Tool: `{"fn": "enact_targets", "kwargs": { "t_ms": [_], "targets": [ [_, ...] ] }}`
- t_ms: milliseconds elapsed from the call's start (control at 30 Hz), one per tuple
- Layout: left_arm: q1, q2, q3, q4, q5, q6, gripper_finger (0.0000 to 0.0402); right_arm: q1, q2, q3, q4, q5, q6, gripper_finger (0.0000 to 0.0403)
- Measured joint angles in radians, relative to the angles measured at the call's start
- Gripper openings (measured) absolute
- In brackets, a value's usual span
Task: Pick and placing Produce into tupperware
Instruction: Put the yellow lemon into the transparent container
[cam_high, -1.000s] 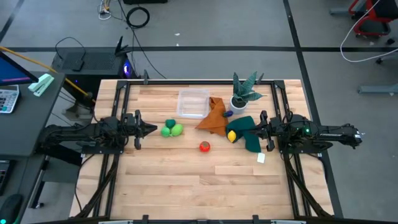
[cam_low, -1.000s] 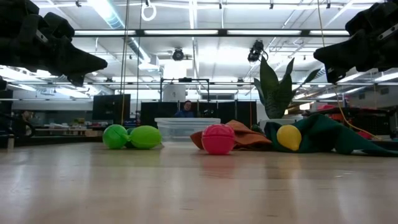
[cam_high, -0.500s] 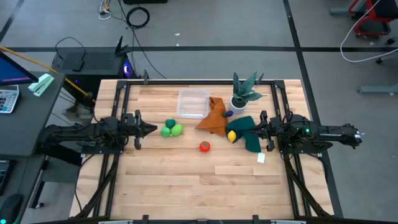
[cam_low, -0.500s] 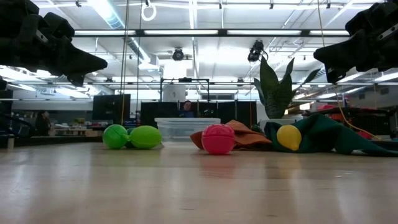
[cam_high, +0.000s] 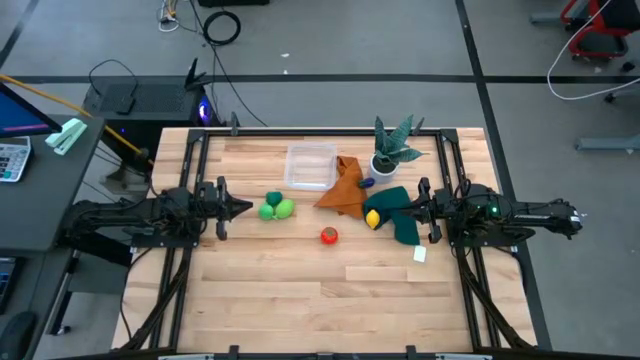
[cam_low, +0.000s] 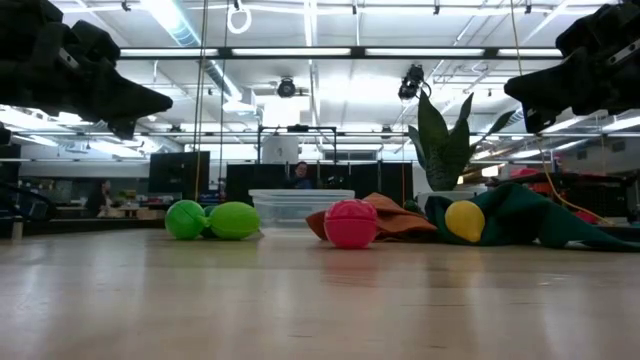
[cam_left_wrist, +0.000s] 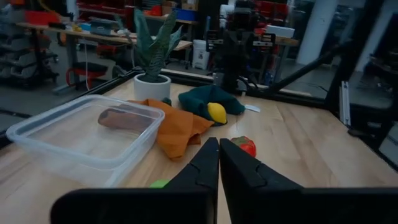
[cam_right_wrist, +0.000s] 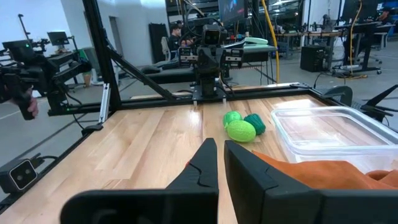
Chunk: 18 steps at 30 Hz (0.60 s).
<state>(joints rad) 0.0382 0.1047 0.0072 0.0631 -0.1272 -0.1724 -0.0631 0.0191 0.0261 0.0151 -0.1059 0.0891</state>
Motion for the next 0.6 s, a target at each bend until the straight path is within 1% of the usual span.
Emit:
{"fn": "enact_targets", "kwargs": {
  "t_ms": [67,200,400,600],
  "targets": [
    [0.0,0.0,0.0,0.0,-0.025,-0.032,0.0016,0.0,0.0,0.0,0.0,0.0,0.012,0.0],
    [0.0,0.0,0.0,0.003,-0.059,-0.092,0.0019,0.0,0.0,0.0,0.0,0.0,0.103,0.0],
    [0.0,0.0,0.0,0.004,-0.074,-0.215,0.0014,0.0,0.0,0.0,0.011,0.0,0.245,0.0],
    [0.0,0.0,0.0,0.004,-0.078,-0.237,0.001,0.0,0.0,0.0,0.025,0.0,0.259,0.0]
  ]
}}
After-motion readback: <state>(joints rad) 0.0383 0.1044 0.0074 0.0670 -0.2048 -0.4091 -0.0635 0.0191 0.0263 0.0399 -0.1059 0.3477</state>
